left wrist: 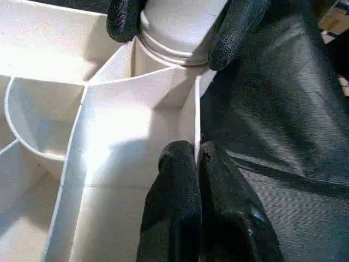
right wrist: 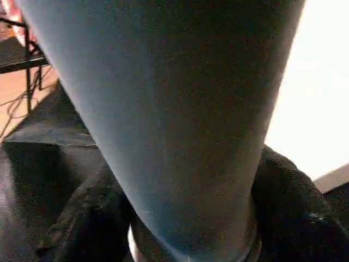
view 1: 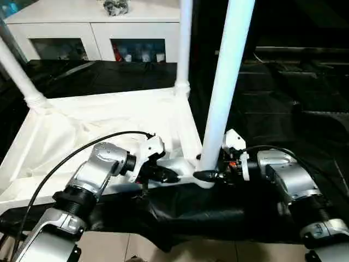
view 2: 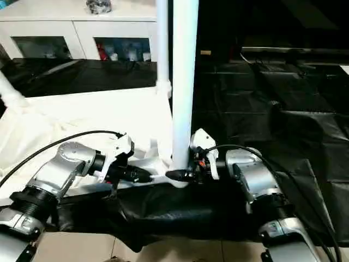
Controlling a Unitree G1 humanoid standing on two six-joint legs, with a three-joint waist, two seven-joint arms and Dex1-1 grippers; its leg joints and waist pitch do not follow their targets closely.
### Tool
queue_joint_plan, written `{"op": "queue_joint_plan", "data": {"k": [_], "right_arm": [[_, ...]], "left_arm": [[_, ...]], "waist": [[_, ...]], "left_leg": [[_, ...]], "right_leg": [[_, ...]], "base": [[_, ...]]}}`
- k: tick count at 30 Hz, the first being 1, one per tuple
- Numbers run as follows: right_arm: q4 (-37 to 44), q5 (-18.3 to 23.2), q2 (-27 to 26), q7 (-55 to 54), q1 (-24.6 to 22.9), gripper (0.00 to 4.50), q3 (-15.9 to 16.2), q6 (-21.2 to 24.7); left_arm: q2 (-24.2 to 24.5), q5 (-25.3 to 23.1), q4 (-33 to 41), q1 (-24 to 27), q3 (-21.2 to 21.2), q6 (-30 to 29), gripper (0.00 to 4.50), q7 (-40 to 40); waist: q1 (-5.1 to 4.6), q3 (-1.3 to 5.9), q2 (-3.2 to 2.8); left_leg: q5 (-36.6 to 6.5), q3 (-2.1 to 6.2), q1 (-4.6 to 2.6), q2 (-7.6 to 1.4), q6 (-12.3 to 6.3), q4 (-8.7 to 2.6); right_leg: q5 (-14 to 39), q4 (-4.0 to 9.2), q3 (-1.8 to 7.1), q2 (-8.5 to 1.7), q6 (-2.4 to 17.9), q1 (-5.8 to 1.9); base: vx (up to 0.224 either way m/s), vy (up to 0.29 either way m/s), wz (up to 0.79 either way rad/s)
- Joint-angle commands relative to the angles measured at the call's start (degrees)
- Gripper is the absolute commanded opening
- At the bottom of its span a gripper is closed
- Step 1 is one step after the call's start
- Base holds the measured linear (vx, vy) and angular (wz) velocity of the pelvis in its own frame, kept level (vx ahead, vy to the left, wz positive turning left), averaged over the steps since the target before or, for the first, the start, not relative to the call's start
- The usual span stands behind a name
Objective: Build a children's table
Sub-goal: Rotate leg to tighten
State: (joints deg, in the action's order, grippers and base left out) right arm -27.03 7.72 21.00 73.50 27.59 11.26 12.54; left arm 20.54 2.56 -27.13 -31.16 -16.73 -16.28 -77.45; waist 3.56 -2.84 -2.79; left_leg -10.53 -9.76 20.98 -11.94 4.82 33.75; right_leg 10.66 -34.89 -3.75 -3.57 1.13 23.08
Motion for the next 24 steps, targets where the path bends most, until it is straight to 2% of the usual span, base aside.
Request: {"op": "queue_joint_plan", "data": {"k": [1,7,9,11,14,15,16,17,20,22,24], "right_arm": [[2.0,0.5,-0.9,2.4,-0.8,2.61,3.9,1.9],[2.7,0.4,-1.8,1.2,-1.2,2.58,3.7,2.7],[2.1,-0.2,-3.3,-2.3,-1.4,2.57,2.9,1.9],[-0.4,-1.3,-6.4,-9.6,-1.0,2.57,1.3,1.7],[-5.2,-2.9,-9.7,-19.5,0.8,2.56,-1.0,1.6],[-10.7,-3.2,-13.2,-29.3,3.1,2.56,-3.9,1.6],[-12.1,-2.9,-14.1,-31.6,3.8,2.56,-4.8,1.7],[-13.4,-2.8,-14.9,-33.7,4.4,2.56,-5.5,1.7],[-18.4,-3.5,-17.9,-42.3,7.0,2.56,-7.6,1.0],[-20.3,-3.9,-19.1,-44.7,8.0,2.56,-8.0,0.0],[-21.9,-4.1,-20.3,-44.3,9.0,2.56,-8.2,-2.4]], "left_arm": [[-1.1,2.1,3.2,-0.4,-1.5,-0.1,0.0,-2.5],[-1.8,1.5,2.9,-0.4,-1.4,0.5,0.0,0.1],[-3.3,1.0,1.7,-1.1,-0.8,0.1,0.0,3.1],[-6.1,-0.4,-0.9,-2.7,0.7,-0.1,0.0,9.8],[-8.5,-1.2,-3.3,-4.2,1.9,-0.5,0.0,15.2],[-11.4,-1.6,-5.4,-5.9,3.1,-1.6,0.0,20.7],[-12.2,-1.7,-6.0,-6.4,3.5,-1.9,0.0,22.3],[-12.8,-1.8,-6.5,-6.8,3.6,-2.1,0.0,23.5],[-15.5,-2.3,-8.4,-8.0,4.2,-2.1,0.0,28.2],[-16.5,-2.5,-9.0,-8.3,4.5,-2.2,0.0,29.6],[-17.1,-2.7,-9.0,-8.2,4.3,-1.4,0.0,29.6]], "waist": [[-0.12,3.54,0.45],[-0.14,3.52,0.42],[-0.21,3.4,0.53],[-0.33,3.39,0.56],[-0.94,3.0,0.48],[-1.07,3.1,0.58],[-1.57,2.96,0.56],[-1.77,3.01,0.36],[-2.22,3.23,0.44],[-2.41,3.42,0.43],[-2.3,3.52,0.51]], "left_leg": [[-11.0,-0.03,-0.33,-1.21,-4.06,-3.7],[-10.8,-0.02,-0.34,-1.16,-3.79,-3.66],[-11.2,-0.05,-0.36,-1.14,-3.62,-3.69],[-11.6,0.02,-0.42,-0.97,-3.04,-3.69],[-13.9,0.15,-0.68,-0.74,-1.51,-3.92],[-14.1,0.28,-0.69,-0.7,-1.02,-3.93],[-14.8,0.39,-0.72,-0.56,-0.43,-4.04],[-15.2,0.48,-0.63,-0.52,-0.3,-4.06],[-14.7,0.41,-0.43,-0.5,-1.14,-3.95],[-13.7,0.23,-0.6,-0.42,-1.6,-3.75],[-13.0,0.12,-0.39,-0.39,-2.31,-3.61]], "right_leg": [[12.5,4.59,2.43,-3.8,13.1,-3.19],[13.1,4.66,2.43,-3.8,12.7,-3.12],[13.9,4.8,2.48,-3.81,12.4,-2.98],[15.7,4.99,2.4,-3.85,11.9,-2.99],[22.2,5.65,2.24,-3.92,10.2,-2.63],[23.5,5.69,2.28,-3.96,9.3,-2.76],[24.1,5.76,2.2,-3.94,9.3,-2.65],[24.3,5.73,2.11,-3.89,9.1,-2.84],[22.0,5.73,2.23,-3.92,9.4,-2.92],[18.5,5.56,2.29,-3.77,10.8,-2.85],[17.3,5.43,2.33,-3.95,11.4,-3.02]], "base": [[0.0,0.0,0.0],[0.0,0.0,0.0],[0.0,0.0,0.0],[0.0,0.0,0.0],[0.0,0.0,0.0],[0.0,0.0,0.0],[0.0,0.0,0.0],[0.0,0.0,0.0],[0.0,0.0,0.0],[0.0,0.0,0.0],[0.0,0.0,0.0]]}}
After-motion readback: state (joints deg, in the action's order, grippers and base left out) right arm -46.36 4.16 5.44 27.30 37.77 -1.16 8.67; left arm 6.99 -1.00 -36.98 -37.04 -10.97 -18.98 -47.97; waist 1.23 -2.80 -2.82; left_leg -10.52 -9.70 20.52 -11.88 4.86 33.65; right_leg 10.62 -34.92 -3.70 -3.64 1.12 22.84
